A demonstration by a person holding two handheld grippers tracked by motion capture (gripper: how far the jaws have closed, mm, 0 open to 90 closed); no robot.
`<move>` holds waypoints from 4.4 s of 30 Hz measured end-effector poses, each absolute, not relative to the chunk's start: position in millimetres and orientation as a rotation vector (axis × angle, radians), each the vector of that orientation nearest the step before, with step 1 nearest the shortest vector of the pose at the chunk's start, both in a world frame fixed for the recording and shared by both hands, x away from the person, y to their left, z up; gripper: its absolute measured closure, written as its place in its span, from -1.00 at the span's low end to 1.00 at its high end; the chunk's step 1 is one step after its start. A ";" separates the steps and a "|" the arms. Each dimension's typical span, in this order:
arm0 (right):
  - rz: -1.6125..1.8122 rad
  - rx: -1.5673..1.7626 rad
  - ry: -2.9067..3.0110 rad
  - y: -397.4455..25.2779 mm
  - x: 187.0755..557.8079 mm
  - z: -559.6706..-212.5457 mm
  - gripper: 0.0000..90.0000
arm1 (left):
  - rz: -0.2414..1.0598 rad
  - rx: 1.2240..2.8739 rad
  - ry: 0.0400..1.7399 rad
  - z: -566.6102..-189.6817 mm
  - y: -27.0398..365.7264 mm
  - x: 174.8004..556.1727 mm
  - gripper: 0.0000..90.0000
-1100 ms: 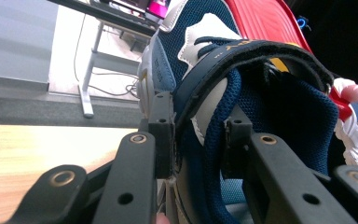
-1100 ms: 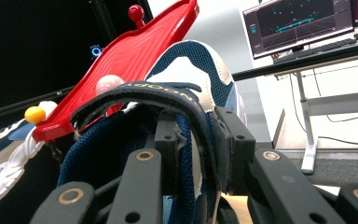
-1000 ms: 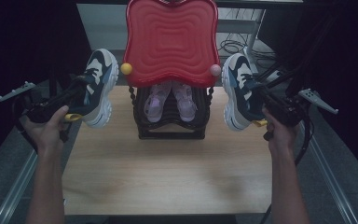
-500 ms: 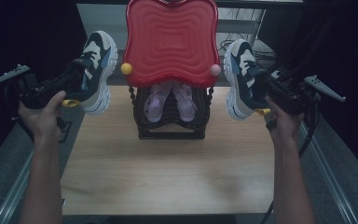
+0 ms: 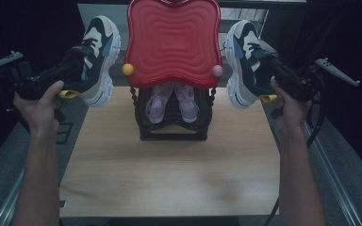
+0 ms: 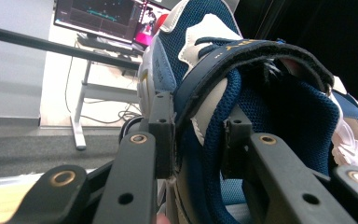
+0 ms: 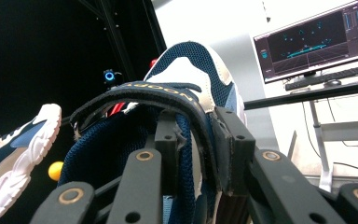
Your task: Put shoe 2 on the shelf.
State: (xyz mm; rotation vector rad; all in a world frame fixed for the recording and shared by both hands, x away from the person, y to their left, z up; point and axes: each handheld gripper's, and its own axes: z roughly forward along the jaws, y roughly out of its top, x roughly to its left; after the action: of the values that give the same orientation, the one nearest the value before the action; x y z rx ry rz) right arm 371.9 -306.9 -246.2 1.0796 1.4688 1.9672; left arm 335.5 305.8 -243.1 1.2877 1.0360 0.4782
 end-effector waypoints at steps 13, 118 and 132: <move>2.002 1.066 1.470 -287.0 382.8 -214.0 0.61 | 0.473 1.297 1.009 -212.5 288.3 344.6 0.59; 1.868 1.028 1.757 -172.6 476.5 -201.6 -0.11 | 0.437 1.340 1.025 -210.2 183.5 443.5 -0.26; 1.904 0.963 1.715 -190.2 455.0 -195.1 -0.10 | 0.405 1.332 1.006 -212.6 201.9 426.5 -0.25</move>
State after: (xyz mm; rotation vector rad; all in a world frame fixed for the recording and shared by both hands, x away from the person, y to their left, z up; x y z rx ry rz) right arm 455.0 -190.2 -195.1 0.9632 1.7154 1.9040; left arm 426.5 201.9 -212.6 1.3318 1.0061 0.4052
